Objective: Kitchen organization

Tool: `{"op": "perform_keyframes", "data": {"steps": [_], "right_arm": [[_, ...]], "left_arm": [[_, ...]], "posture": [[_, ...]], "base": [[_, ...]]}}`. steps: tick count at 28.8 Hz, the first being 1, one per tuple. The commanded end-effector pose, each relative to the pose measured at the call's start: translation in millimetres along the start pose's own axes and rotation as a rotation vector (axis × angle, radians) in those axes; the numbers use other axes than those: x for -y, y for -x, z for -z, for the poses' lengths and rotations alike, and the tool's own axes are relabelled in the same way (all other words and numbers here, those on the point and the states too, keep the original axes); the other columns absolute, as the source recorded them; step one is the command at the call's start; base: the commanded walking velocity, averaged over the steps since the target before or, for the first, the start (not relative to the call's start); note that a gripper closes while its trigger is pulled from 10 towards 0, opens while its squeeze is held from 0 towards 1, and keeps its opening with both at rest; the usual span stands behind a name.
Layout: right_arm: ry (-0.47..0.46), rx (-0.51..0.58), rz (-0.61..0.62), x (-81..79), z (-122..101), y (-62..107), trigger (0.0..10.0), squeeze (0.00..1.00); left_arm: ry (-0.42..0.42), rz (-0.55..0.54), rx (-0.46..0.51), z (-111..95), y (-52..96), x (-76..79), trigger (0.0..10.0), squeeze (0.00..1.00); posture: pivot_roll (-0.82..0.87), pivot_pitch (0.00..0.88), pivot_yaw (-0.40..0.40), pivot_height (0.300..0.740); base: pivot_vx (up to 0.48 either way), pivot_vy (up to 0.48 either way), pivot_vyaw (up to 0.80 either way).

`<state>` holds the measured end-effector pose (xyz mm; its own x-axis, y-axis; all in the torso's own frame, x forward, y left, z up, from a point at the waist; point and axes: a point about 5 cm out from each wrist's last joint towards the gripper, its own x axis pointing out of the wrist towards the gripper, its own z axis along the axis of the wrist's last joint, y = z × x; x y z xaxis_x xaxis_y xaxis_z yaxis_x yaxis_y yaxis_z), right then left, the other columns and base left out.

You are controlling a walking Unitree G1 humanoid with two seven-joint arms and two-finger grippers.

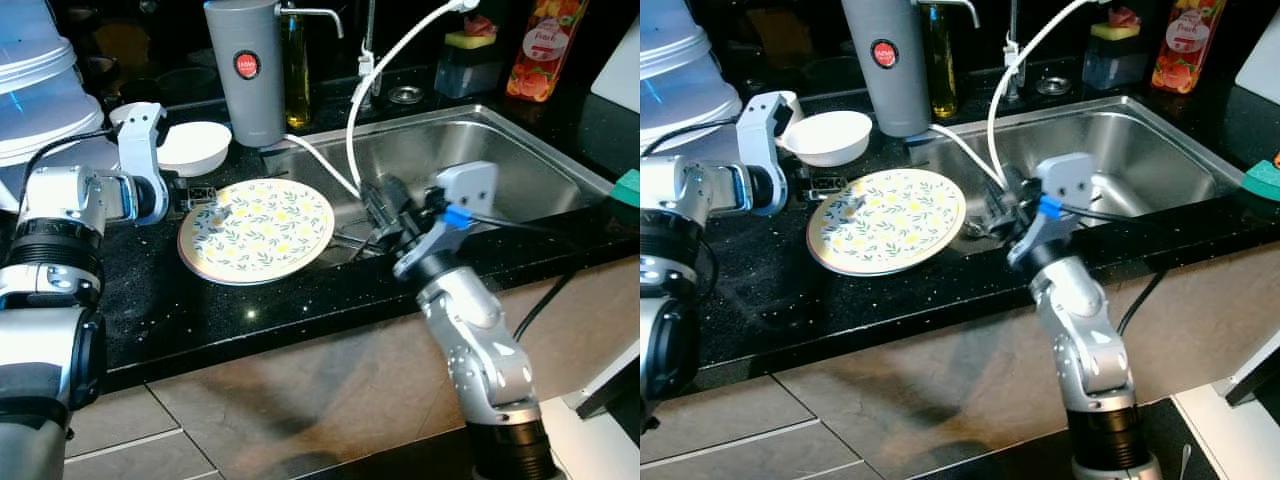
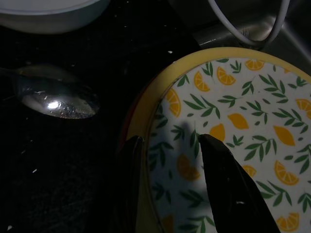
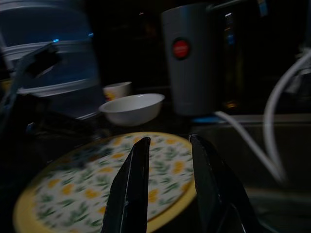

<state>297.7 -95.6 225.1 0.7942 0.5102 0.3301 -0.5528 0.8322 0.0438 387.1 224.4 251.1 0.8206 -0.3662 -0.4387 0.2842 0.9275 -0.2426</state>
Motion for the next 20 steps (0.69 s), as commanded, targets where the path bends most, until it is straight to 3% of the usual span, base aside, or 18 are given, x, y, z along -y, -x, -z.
{"op": "perform_keyframes", "data": {"steps": [1, 10, 20], "right_arm": [[-0.020, -0.021, -0.042, -5.8, 2, -0.2, 10.0, 0.00], [0.041, -0.138, -0.089, -11.1, 20, 0.7, 10.0, 0.00], [0.059, -0.206, -0.106, -21.4, 35, -6.3, 10.0, 0.00]], "left_arm": [[0.004, -0.029, -0.024, 4, 5.0, -9.7, 10.0, 0.00], [0.012, -0.006, -0.082, 15, 6.1, -15.1, 10.0, 0.00], [0.053, -0.014, -0.123, 35, -4.9, -16.4, 10.0, 0.00]], "posture": [[0.00, 0.038, 0.077, 0.740], [0.00, 0.041, 0.069, 0.740], [0.01, 0.049, 0.064, 0.740]], "base": [[0.000, 0.000, 0.00], [0.000, 0.000, 0.00], [0.000, 0.000, 0.00]]}}
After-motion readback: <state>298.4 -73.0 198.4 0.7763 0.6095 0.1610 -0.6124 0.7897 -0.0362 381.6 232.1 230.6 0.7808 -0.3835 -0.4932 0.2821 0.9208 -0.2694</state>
